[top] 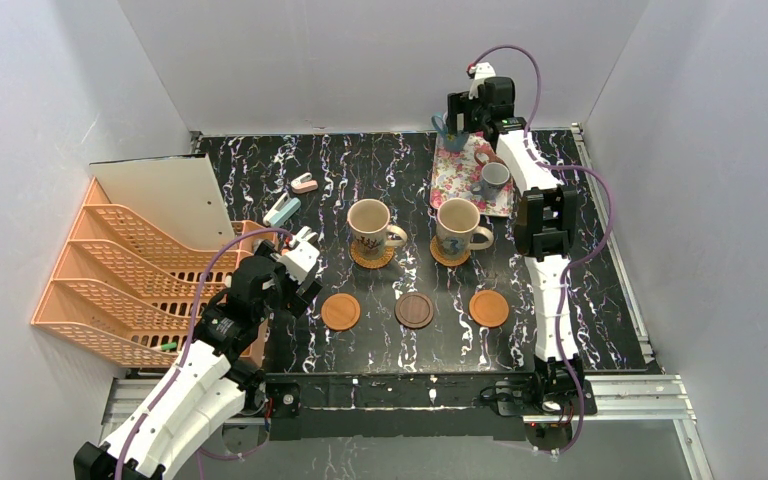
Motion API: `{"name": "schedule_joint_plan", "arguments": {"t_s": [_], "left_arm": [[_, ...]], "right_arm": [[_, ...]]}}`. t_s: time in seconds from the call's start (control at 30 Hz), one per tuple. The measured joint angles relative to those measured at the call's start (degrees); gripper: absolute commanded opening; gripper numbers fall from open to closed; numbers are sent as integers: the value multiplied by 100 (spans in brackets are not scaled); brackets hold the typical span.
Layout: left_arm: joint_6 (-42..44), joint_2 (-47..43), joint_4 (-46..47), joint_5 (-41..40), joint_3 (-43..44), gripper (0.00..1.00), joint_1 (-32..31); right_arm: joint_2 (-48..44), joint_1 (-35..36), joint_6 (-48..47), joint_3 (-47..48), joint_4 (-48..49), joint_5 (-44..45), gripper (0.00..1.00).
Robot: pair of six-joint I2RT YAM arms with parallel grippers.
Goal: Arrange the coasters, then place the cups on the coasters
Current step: Pick up the cup from the tray.
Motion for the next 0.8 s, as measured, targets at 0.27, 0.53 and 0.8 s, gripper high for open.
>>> {"name": "schedule_joint_plan", "arguments": {"t_s": [0.27,0.53,0.8], "left_arm": [[0,2,0,0,0,98,0],[0,2,0,0,0,98,0],[0,7,0,-2,0,98,0]], "right_arm": [[-9,-98,0,2,20,114,96],[-46,-24,-380,35,109,262,96],[-151,590,-1665,33,584,1021,95]]}}
